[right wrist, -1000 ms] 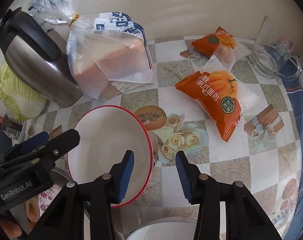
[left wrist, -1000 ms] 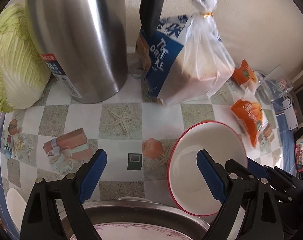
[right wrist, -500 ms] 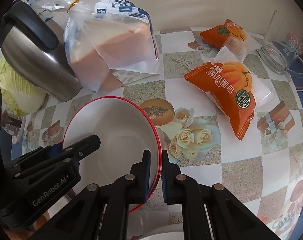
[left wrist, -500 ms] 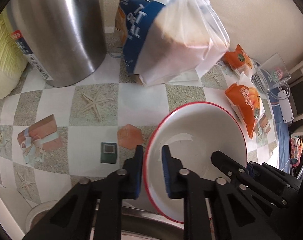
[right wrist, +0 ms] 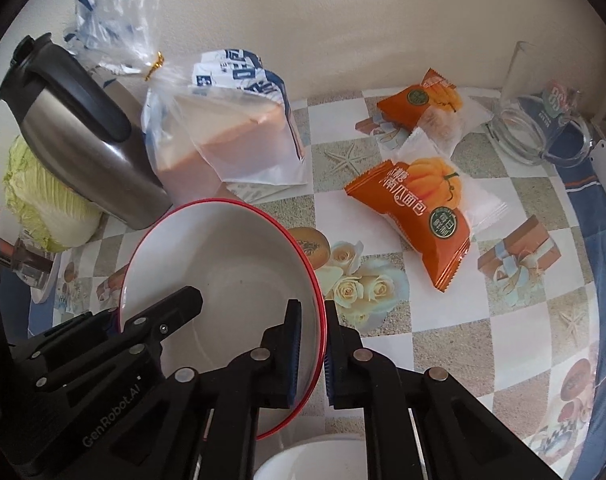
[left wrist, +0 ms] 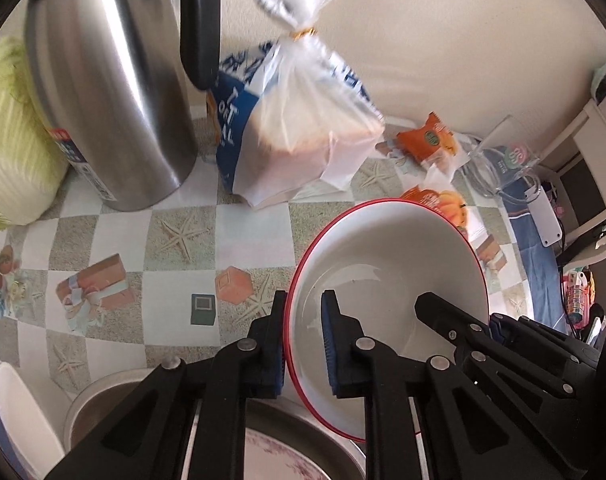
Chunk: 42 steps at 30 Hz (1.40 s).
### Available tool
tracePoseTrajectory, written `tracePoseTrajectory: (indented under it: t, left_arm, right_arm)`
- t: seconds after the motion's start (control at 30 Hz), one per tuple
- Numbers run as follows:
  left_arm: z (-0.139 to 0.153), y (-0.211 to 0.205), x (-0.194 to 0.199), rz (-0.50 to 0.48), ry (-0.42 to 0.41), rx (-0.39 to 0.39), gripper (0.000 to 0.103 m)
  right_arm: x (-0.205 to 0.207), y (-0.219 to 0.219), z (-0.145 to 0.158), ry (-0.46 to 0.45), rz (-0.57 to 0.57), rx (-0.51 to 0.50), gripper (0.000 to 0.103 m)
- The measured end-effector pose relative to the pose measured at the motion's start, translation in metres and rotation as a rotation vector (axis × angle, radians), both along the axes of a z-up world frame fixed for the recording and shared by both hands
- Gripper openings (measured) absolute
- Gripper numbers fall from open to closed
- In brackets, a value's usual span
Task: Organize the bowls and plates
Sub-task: 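Lift the red-rimmed bowl with both grippers and carry it over the basin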
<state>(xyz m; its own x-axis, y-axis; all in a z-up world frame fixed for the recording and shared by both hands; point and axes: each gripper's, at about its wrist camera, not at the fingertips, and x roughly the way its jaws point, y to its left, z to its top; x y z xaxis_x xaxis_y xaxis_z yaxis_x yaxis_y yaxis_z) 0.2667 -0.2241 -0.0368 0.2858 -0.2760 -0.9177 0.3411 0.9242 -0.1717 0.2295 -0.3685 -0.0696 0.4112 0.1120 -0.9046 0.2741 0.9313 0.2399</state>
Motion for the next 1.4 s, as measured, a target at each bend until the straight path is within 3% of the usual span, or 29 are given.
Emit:
tracePoseTrajectory:
  t: [0.33, 0.47, 0.93, 1.4]
  left_arm:
    - [0.037, 0.032, -0.040, 0.070, -0.067, -0.055, 0.017]
    - [0.040, 0.052, -0.061, 0.120, -0.067, -0.093, 0.017]
    - [0.053, 0.098, -0.124, 0.169, -0.133, -0.079, 0.017]
    - [0.050, 0.148, -0.143, 0.235, -0.137, -0.106, 0.017]
  right_arm:
    - [-0.038, 0.012, 0.037, -0.055, 0.014, 0.026, 0.011]
    - [-0.056, 0.027, 0.045, -0.085, 0.025, 0.022, 0.011]
    - [-0.123, 0.081, 0.058, -0.135, 0.013, 0.039, 0.011]
    - [-0.141, 0.129, 0.063, -0.156, 0.047, 0.015, 0.011]
